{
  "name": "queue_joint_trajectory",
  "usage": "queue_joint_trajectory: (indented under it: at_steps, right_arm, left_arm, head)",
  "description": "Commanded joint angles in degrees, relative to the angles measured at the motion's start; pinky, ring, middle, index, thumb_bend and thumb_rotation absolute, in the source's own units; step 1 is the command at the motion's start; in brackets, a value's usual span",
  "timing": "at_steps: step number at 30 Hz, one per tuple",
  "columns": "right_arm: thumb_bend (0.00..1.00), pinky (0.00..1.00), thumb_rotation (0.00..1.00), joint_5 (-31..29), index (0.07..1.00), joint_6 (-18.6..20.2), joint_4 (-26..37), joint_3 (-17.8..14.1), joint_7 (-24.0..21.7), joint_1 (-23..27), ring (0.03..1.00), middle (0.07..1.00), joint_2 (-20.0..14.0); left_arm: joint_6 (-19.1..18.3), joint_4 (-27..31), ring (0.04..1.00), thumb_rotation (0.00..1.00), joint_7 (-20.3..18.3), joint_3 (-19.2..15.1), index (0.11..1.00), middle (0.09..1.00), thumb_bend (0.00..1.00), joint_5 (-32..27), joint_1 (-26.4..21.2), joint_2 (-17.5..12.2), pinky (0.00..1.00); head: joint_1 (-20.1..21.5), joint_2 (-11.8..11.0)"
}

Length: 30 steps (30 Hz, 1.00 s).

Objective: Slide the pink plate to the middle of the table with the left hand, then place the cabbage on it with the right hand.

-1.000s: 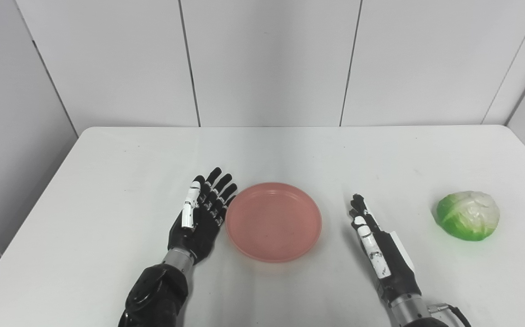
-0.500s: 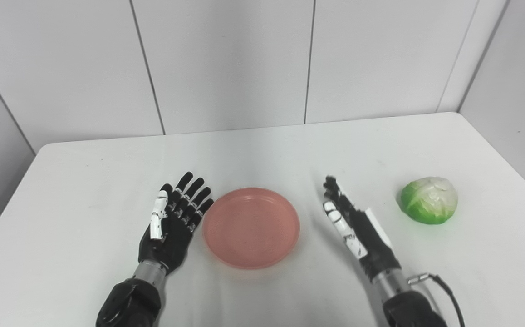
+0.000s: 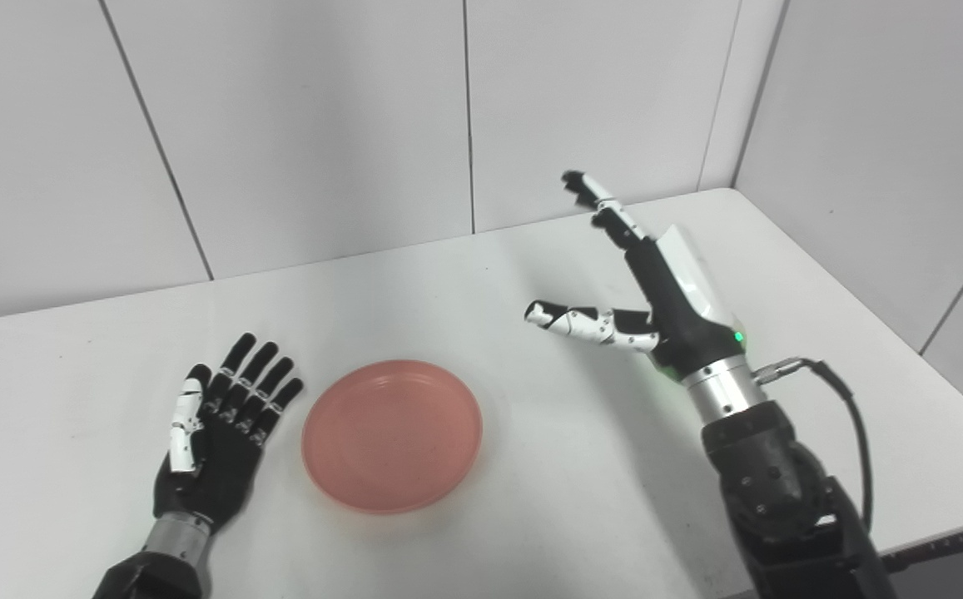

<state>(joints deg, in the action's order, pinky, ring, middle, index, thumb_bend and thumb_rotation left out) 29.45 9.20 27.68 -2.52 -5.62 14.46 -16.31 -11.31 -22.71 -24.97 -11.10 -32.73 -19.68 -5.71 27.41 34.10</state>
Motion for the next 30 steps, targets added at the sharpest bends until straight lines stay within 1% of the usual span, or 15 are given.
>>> queue_joint_trajectory:
  at_steps: [1, 3, 6, 7, 9, 11, 15, 18, 22, 24, 27, 30]
  right_arm:
    - [1.0, 0.92, 0.65, 0.13, 0.983, 1.0, 2.19, -1.84, -0.01, 2.35, 0.959, 0.966, -1.86]
    - [1.0, 0.91, 0.64, 1.05, 0.991, 2.1, 2.96, -3.5, -0.28, 2.38, 0.962, 0.976, -3.47]
    - [1.0, 0.93, 0.63, 2.76, 0.999, 4.39, 4.42, -5.46, -2.34, 1.74, 0.972, 0.991, -6.61]
    - [1.0, 0.9, 0.63, 3.36, 1.0, 5.41, 4.88, -6.34, -3.25, 1.38, 0.97, 0.996, -7.95]
    - [1.0, 0.9, 0.62, 3.85, 1.0, 8.12, 5.8, -8.37, -5.12, 0.53, 0.977, 1.0, -10.23]
    - [1.0, 0.91, 0.6, 3.82, 1.0, 9.78, 6.2, -9.59, -5.99, -0.12, 0.989, 1.0, -11.25]
    - [1.0, 0.92, 0.59, 3.22, 1.0, 11.31, 5.23, -12.41, -6.03, -2.75, 0.999, 1.0, -13.06]
    - [1.0, 0.92, 0.6, 3.11, 1.0, 13.03, 4.5, -13.32, -6.49, -3.96, 0.999, 1.0, -13.7]
    - [1.0, 0.89, 0.59, 2.16, 1.0, 13.12, 0.98, -13.72, -6.32, -5.04, 0.978, 1.0, -14.53]
    - [1.0, 0.88, 0.59, 1.54, 1.0, 13.59, -0.68, -13.8, -6.31, -5.32, 0.98, 1.0, -14.67]
    - [1.0, 0.87, 0.58, 0.18, 1.0, 13.29, -2.88, -13.87, -5.73, -5.52, 0.98, 1.0, -14.61]
    - [1.0, 0.85, 0.57, -1.99, 1.0, 11.72, -6.67, -13.42, -5.78, -5.21, 0.976, 1.0, -15.19]
  left_arm:
    - [-1.51, -4.34, 0.847, 0.82, 1.47, -0.58, 0.85, 0.862, 0.44, 0.84, 3.23, -0.57, 0.79]
    - [-1.08, -5.69, 0.846, 0.82, 1.54, -1.07, 0.847, 0.859, 0.44, 1.1, 2.86, -1.02, 0.79]
    - [0.13, -7.01, 0.837, 0.84, 1.53, -1.03, 0.837, 0.849, 0.45, 2.14, 2.57, -1.86, 0.79]
    - [0.41, -7.38, 0.834, 0.84, 1.57, -1.02, 0.832, 0.844, 0.46, 2.29, 2.49, -2.12, 0.79]
    - [0.51, -7.59, 0.819, 0.83, 1.81, -1.05, 0.821, 0.831, 0.46, 2.31, 2.46, -2.51, 0.77]
    - [0.52, -7.81, 0.828, 0.83, 1.88, -1.11, 0.822, 0.836, 0.46, 2.17, 2.4, -2.81, 0.79]
    - [1.03, -8.53, 0.823, 0.83, 2.21, -1.15, 0.813, 0.828, 0.47, 2.44, 2.18, -3.51, 0.79]
    - [1.38, -9.51, 0.829, 0.81, 1.88, -1.28, 0.813, 0.83, 0.47, 2.25, 1.88, -4.02, 0.81]
    - [3.26, -12.52, 0.851, 0.83, 1.03, -1.23, 0.833, 0.848, 0.47, 2.64, 1.13, -4.86, 0.85]
    - [4.05, -14.33, 0.844, 0.86, 0.35, -1.3, 0.835, 0.843, 0.46, 2.46, 0.68, -5.27, 0.84]
    - [4.76, -16.28, 0.822, 0.88, -0.52, -1.41, 0.823, 0.825, 0.46, 2.16, 0.17, -5.78, 0.8]
    - [6.05, -18.53, 0.807, 0.88, -1.35, -1.43, 0.811, 0.813, 0.46, 2.37, -0.44, -6.25, 0.78]
  head:
    - [0.08, -0.07]
    - [0.88, -0.08]
    - [2.07, 0.07]
    - [2.27, 0.13]
    - [2.73, 0.25]
    - [3.18, 0.33]
    - [4.35, 0.55]
    - [4.94, 0.64]
    - [5.25, 0.96]
    - [5.16, 1.3]
    - [5.03, 1.66]
    - [5.14, 1.86]
